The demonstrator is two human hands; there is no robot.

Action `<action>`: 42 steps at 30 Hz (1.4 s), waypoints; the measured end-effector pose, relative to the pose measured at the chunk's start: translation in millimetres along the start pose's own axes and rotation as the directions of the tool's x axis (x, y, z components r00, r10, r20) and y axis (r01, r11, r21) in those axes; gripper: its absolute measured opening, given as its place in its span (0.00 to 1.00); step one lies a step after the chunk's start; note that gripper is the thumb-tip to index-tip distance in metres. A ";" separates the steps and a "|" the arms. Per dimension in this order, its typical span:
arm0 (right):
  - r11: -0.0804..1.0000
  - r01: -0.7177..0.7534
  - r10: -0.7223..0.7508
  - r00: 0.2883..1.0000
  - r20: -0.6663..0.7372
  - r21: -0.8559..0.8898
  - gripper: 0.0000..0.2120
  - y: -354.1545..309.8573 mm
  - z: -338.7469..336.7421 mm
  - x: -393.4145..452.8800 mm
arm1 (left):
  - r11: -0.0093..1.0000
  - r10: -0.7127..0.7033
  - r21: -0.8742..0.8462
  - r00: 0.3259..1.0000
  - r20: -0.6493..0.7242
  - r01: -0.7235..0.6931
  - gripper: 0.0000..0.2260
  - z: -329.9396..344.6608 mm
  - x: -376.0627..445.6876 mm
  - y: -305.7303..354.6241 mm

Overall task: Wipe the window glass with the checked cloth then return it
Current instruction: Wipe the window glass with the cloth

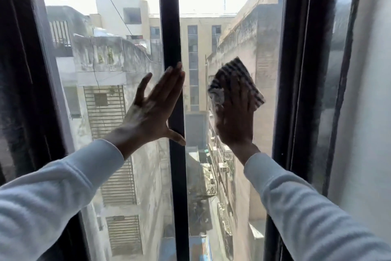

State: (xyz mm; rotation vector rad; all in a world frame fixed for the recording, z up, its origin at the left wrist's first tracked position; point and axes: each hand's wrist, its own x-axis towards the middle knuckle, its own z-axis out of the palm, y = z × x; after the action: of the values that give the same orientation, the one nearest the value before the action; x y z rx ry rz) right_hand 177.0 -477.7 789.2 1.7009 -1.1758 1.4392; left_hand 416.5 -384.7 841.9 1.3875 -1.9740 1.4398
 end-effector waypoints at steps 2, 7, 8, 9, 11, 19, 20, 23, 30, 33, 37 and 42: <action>0.988 -0.152 0.149 0.987 0.065 0.037 0.37 -11.6 4.6 -77.2 | 1.000 -0.013 0.021 1.000 0.018 0.013 0.79 1.4 0.2 0.6; 0.924 0.380 -0.383 0.912 0.146 0.049 0.37 -23.7 18.0 -71.4 | 0.999 -0.027 0.041 0.998 0.056 0.024 0.80 -1.7 2.6 4.3; 0.925 0.379 -0.380 0.917 0.120 0.027 0.38 -18.8 15.7 -41.5 | 0.998 -0.032 0.055 0.998 0.059 0.029 0.80 -1.4 2.4 4.3; 0.949 0.315 -0.315 0.947 0.070 0.011 0.38 -9.0 15.2 -18.5 | 0.997 -0.036 0.065 0.997 0.063 0.032 0.79 -0.9 2.1 3.9; 1.000 0.021 -0.021 1.000 0.008 -0.004 0.35 5.5 14.5 -18.2 | 0.997 -0.038 0.068 0.997 0.072 0.033 0.79 -0.9 1.9 4.4; 0.923 0.383 -0.385 0.909 0.158 0.040 0.37 -32.5 6.1 -43.0 | 0.999 -0.046 0.012 0.993 0.111 0.045 0.79 -8.5 3.0 9.4; 0.927 0.373 -0.373 0.922 0.107 0.022 0.36 -25.1 2.7 -9.1 | 0.999 -0.044 0.015 0.994 0.102 0.043 0.79 -8.0 2.1 8.3; 1.000 -0.010 0.010 0.998 -0.070 -0.002 0.32 3.3 -1.7 25.0 | 0.998 -0.041 0.045 0.994 0.097 0.037 0.79 -6.9 1.3 8.1; 0.997 0.049 -0.071 0.916 0.395 0.066 0.34 -17.2 -5.8 -115.0 | 0.997 -0.052 0.057 0.992 0.111 0.046 0.81 -9.0 5.3 12.0; 0.957 0.290 -0.282 0.944 0.171 -0.021 0.32 -2.0 -1.4 -15.9 | 0.999 -0.043 0.033 0.993 0.107 0.039 0.81 -8.5 5.1 11.8; 0.947 -0.322 0.322 0.944 -0.071 0.018 0.35 16.4 -7.1 -11.6 | 0.999 -0.044 0.021 0.994 0.097 0.042 0.81 -8.0 3.4 11.0; 0.959 0.279 -0.284 0.941 0.183 0.058 0.37 -24.3 3.3 -67.6 | 0.998 -0.059 -0.011 0.991 0.122 0.061 0.81 -12.8 4.5 12.3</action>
State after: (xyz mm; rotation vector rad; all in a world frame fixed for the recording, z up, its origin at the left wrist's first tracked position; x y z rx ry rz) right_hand 199.5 -454.3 725.0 1.9726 -0.9601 1.1462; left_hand 400.6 -375.7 844.0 1.5481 -1.9931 1.3410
